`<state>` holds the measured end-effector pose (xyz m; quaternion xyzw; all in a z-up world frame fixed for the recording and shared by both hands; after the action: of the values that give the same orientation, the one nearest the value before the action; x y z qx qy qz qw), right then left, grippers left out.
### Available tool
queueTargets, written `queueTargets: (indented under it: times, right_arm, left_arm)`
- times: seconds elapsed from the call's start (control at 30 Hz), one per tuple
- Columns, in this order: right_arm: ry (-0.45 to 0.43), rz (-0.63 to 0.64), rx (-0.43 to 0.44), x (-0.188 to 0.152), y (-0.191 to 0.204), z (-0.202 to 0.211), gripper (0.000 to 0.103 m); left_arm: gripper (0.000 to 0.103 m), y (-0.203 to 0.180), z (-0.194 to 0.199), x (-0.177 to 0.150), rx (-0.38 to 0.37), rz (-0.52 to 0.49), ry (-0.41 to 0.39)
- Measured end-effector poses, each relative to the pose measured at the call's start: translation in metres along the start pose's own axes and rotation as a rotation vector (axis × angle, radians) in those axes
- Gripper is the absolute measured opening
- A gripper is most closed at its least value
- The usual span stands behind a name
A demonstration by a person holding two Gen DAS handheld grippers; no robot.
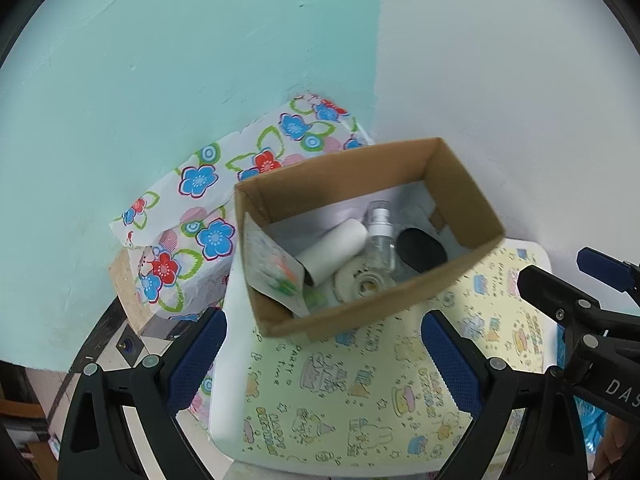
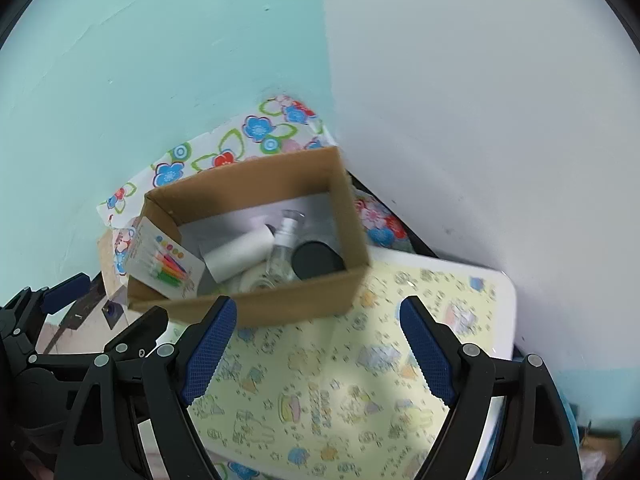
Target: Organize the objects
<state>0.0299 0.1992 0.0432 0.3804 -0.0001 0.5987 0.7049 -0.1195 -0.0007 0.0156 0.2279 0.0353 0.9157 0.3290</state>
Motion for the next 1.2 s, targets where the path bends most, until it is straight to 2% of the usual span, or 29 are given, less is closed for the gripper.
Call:
queueTargets:
  times: [0.17,0.53,0.87,1.2]
  right_arm:
    - [-0.005,-0.021,-0.016,-0.018,-0.011,0.023,0.085]
    - [-0.024,-0.052,-0.056,-0.045,-0.031,0.072,0.085]
    - [0.003,-0.071,-0.069,-0.055,-0.036,0.101,0.085]
    - [0.020,-0.080,-0.066,-0.052,-0.033,0.125,0.085]
  left_arm:
    - [0.099,-0.015,0.019,-0.011,-0.002,-0.040,-0.009]
    - [0.099,-0.024,0.056,-0.018,-0.015,-0.041,-0.015]
    - [0.100,-0.033,0.098,-0.016,-0.019,-0.089,-0.025]
    - [0.100,-0.030,0.125,-0.010,0.017,-0.107,-0.034]
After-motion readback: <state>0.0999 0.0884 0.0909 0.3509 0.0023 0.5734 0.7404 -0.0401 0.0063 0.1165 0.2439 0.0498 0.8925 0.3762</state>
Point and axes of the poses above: each gripper's, at about its wrist camera, not at the fingertips, and z roughly against the way its jaws point, y to its left, x to its top, the point moved 5 cm from there along -z, roughly the way its jaws point, and after that the axes turned 15 degrees about x, right-handed, at the moved point
